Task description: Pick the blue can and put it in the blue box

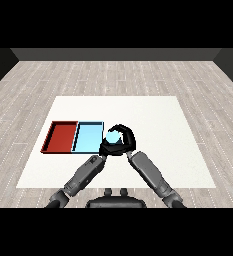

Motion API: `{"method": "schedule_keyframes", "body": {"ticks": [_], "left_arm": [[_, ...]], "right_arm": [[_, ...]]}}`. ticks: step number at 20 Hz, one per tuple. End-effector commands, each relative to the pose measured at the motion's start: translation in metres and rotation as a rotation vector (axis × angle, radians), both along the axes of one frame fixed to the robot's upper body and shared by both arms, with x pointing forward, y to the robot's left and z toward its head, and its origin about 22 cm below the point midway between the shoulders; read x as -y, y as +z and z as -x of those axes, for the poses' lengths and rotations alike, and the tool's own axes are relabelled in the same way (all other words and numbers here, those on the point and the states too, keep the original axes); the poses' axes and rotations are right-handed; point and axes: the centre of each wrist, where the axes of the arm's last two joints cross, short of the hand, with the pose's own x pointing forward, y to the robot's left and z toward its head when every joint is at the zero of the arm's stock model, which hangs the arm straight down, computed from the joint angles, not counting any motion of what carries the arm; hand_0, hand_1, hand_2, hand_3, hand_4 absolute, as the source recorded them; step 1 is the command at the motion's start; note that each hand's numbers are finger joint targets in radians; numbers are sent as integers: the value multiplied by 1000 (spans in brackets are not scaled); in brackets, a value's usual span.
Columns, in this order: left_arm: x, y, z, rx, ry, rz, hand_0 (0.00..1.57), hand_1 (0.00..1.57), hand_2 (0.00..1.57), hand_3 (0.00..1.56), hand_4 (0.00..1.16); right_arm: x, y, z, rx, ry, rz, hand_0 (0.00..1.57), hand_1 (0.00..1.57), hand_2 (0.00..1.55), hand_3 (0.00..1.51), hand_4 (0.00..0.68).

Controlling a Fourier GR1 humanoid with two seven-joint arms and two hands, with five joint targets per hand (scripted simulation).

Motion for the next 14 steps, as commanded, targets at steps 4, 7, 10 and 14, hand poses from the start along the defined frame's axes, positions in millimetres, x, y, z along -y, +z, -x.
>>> {"method": "schedule_keyframes", "body": {"ticks": [4,7,10,14], "left_arm": [[9,6,-4,-16,39,101,1571,1571,1571,1485,840],[7,-4,-3,30,43,107,1571,1571,1571,1497,955],[8,3,-8,72,61,88,1571,1571,1571,1506,1072],[15,0,-8,113,77,106,1571,1571,1571,1538,1043]], "right_arm": [[-6,3,10,17,5,-52,1461,1461,1442,1399,631],[4,-8,4,-18,10,-41,1440,1440,1442,1392,618],[5,5,12,-6,17,-72,1414,1414,1438,1390,588],[3,0,2,-58,53,0,824,824,926,622,31]]}}
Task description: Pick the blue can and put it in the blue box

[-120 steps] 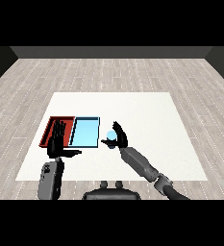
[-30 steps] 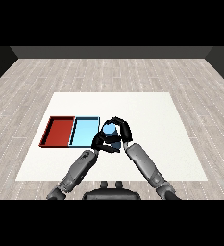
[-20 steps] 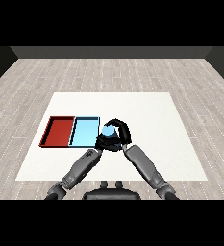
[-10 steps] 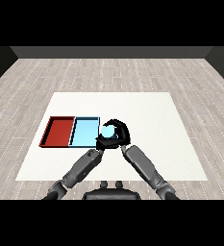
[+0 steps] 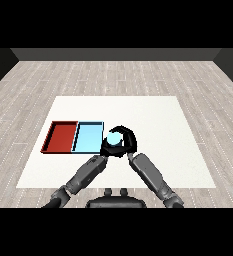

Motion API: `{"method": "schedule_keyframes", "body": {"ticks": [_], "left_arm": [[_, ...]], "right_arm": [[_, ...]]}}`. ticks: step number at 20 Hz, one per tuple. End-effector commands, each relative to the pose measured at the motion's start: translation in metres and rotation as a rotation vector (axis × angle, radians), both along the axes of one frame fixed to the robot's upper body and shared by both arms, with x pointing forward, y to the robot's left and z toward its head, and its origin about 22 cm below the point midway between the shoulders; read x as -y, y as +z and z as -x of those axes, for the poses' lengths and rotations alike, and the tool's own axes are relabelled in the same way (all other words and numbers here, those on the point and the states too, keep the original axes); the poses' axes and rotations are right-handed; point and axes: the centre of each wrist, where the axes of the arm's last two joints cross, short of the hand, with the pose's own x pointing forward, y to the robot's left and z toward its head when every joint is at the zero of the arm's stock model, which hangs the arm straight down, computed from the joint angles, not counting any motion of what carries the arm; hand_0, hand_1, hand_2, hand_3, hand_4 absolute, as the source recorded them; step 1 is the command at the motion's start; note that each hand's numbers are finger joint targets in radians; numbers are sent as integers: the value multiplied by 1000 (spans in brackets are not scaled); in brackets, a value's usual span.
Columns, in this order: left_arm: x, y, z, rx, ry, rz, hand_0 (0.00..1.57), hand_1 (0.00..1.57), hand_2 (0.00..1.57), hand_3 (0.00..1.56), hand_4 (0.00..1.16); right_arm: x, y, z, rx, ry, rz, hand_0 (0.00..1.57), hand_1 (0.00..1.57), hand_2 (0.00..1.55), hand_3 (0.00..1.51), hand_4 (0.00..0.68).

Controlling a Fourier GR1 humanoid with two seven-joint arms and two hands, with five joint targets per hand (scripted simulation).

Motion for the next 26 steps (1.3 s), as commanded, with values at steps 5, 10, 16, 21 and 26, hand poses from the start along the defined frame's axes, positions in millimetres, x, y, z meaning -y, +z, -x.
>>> {"method": "schedule_keyframes", "body": {"ticks": [5,10,16,21,26], "left_arm": [[-1,3,-6,57,23,17,1571,1571,1571,1535,1122],[-5,-22,6,59,54,-11,1571,1571,1571,1520,1133],[-17,5,-17,55,94,-38,1571,1571,1571,1527,1142],[-36,4,-28,71,133,-104,1571,1571,1571,1536,1148],[-77,22,-47,93,193,-206,1571,1571,1571,1520,1149]], "right_arm": [[-1,-1,-2,-6,51,91,0,0,0,0,0],[-2,-1,4,1,23,94,0,0,0,0,0],[36,1,-3,41,-16,-8,0,0,0,0,0],[99,0,9,96,-107,-135,0,0,0,0,0],[123,2,21,75,-206,-225,0,0,0,0,0]]}}
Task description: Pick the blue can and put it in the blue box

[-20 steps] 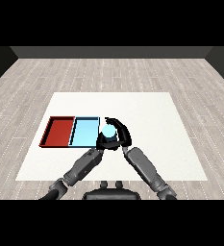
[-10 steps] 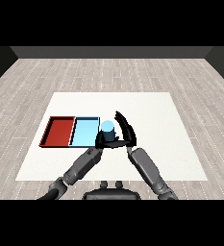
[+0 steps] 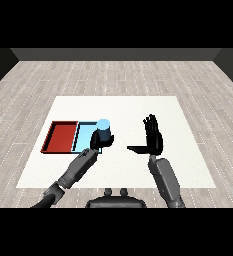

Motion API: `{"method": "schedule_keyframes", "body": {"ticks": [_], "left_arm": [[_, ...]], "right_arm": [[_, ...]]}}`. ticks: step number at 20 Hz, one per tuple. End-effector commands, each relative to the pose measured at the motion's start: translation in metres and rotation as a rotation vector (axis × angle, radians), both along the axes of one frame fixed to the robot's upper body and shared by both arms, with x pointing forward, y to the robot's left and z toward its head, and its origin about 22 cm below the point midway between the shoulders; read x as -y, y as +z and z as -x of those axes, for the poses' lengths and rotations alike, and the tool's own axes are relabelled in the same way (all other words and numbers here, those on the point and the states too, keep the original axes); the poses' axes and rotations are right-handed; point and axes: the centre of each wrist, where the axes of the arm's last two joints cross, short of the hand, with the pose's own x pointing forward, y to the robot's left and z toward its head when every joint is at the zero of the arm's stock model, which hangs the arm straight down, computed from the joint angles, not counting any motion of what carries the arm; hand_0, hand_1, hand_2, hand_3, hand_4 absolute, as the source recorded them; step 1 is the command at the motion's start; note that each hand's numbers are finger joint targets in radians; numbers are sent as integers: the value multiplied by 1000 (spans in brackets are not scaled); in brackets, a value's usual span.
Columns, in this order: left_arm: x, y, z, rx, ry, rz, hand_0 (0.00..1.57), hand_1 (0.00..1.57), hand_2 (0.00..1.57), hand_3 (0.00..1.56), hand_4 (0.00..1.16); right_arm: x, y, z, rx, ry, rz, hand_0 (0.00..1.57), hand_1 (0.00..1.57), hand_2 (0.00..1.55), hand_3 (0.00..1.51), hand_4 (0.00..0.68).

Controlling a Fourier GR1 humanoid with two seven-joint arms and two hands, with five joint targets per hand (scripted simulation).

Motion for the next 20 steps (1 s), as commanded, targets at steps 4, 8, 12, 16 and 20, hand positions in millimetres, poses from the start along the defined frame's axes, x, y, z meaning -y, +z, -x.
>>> {"method": "schedule_keyframes", "body": {"ticks": [4,8,12,16,20], "left_arm": [[-46,19,-25,-28,142,-127,1571,1571,1571,1523,1152],[-83,30,-43,-109,253,-278,1571,1571,1571,1514,1148],[-110,16,-48,-229,312,-457,1571,1571,1571,1479,1042],[-120,13,-61,-392,345,-566,1571,1571,1520,1403,999],[-115,-37,-35,-647,374,-661,763,763,711,603,908]], "right_arm": [[38,-12,8,-2,-81,-80,0,0,0,0,0],[51,-21,12,-33,-93,-74,0,0,0,0,0],[39,-30,2,-51,-96,-98,0,0,0,0,0],[41,-27,1,-47,-93,-98,0,0,0,0,0],[43,-36,10,-58,-96,-109,0,0,0,0,0]]}}
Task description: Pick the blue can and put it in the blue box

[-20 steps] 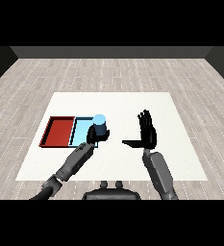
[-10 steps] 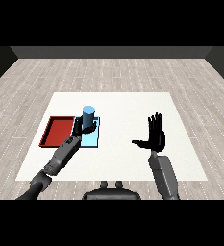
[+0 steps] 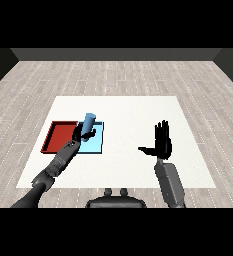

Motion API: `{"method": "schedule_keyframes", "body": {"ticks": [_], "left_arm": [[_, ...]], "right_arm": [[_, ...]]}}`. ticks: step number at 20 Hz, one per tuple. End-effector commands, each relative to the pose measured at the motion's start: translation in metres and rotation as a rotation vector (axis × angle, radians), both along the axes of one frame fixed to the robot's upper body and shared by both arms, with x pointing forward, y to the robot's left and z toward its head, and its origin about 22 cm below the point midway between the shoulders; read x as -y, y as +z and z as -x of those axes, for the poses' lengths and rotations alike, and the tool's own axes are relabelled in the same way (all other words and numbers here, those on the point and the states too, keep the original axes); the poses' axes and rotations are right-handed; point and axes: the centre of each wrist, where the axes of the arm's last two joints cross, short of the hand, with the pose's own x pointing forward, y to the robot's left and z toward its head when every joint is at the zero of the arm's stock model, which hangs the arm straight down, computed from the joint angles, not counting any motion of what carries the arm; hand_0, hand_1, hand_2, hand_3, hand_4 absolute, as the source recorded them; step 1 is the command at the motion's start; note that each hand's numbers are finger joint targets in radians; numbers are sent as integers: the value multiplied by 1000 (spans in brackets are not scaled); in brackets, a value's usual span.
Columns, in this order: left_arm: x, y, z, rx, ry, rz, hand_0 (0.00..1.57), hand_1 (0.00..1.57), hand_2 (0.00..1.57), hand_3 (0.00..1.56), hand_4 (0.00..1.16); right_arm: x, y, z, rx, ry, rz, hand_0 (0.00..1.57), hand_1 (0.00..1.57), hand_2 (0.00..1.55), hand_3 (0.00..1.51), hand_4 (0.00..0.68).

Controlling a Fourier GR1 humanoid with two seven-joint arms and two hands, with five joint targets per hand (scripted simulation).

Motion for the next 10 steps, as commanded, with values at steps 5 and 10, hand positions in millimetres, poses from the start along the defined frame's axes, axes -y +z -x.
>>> {"method": "schedule_keyframes", "body": {"ticks": [5,10], "left_arm": [[12,-39,13,-282,97,-86,904,904,824,449,877],[2,-43,16,-307,247,49,1403,1403,1286,395,629]], "right_arm": [[14,-19,2,-54,-11,-16,0,0,0,0,0],[27,-31,4,-34,-40,8,0,0,0,0,0]]}}
